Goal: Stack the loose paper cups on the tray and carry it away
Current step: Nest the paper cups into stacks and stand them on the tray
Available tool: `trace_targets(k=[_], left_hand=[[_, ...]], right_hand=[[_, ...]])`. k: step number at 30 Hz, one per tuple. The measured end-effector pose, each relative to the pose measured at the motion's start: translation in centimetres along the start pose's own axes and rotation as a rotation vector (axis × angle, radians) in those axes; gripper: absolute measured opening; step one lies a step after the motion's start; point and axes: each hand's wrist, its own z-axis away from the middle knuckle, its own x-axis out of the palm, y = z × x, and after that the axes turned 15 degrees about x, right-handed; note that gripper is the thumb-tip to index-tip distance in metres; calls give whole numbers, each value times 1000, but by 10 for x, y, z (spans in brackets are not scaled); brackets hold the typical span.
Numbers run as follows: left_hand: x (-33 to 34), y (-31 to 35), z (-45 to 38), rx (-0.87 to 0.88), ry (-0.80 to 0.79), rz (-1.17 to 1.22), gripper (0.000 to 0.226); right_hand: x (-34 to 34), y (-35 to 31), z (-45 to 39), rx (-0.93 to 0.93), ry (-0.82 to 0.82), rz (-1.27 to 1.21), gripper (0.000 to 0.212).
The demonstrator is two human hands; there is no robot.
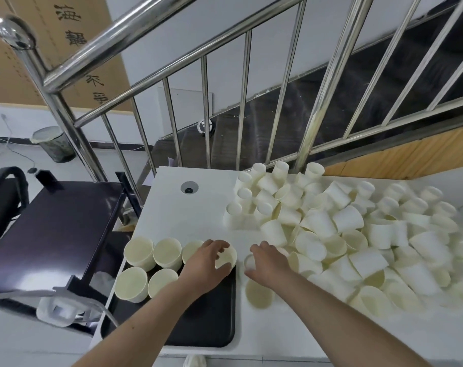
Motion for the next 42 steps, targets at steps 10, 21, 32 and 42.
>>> trace_targets(k=[10, 21, 32, 42], left_hand=[[-2, -14, -17, -21, -1, 41, 42], [-1, 23, -40, -49, 130, 434, 78], [-4, 26, -23, 30, 110, 196, 69], [-3, 8, 15, 66, -40, -40, 82]], right_hand=[[-2, -9, -19, 38, 1, -28, 44], [-48, 15, -7, 273, -231, -1330, 27], [-7, 48, 21, -150, 34, -226, 59], [29, 29, 29, -269, -30, 250, 78]])
